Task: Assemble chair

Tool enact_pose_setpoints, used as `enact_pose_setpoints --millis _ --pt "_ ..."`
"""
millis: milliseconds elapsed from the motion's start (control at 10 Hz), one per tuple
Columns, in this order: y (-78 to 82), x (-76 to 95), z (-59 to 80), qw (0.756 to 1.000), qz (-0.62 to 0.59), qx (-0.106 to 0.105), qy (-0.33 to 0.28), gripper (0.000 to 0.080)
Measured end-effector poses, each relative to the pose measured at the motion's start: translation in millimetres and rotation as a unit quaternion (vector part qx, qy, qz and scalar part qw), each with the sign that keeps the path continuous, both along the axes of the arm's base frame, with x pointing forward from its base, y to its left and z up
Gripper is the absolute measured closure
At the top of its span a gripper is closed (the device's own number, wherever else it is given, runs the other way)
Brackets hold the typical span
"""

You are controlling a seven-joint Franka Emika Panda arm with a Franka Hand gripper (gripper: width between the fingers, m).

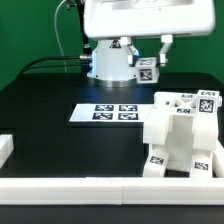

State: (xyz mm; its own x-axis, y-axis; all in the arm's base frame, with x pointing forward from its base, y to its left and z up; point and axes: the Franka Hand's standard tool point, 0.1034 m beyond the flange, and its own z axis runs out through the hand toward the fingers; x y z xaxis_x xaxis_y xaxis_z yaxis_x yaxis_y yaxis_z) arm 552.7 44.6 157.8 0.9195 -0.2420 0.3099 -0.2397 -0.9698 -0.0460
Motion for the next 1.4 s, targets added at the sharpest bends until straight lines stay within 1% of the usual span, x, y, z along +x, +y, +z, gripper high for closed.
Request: enact_pose_setpoints --millis 100,500,600,700,800,900,1000,1100,1400 --pt "4.8 0.7 -5.5 1.000 0.019 -0.009 -0.002 0.0515" --pt "3.3 -0.2 -7.9 1.000 0.015 -0.008 -0.001 0.0515" --pt "1.2 6.5 -12.9 0.999 0.018 -0.017 -0.027 0.0515" --pt "0.8 8.9 -19.8 0.999 0.022 -0.024 -0.035 0.0515" --pt "2.5 11.9 -20.7 0.999 0.026 -0.026 -0.037 0.0515" --pt "6.4 18.6 -19.0 0.998 0.030 -0.028 -0.041 0.0515" --pt "9.0 20.7 -20.5 0.998 0.032 -0.029 -0.042 0.0515" --pt "10.9 19.3 -23.9 0.998 0.030 -0.028 -0.040 0.0515" --pt "12.1 19.6 -24.0 0.998 0.032 -0.029 -0.050 0.0515"
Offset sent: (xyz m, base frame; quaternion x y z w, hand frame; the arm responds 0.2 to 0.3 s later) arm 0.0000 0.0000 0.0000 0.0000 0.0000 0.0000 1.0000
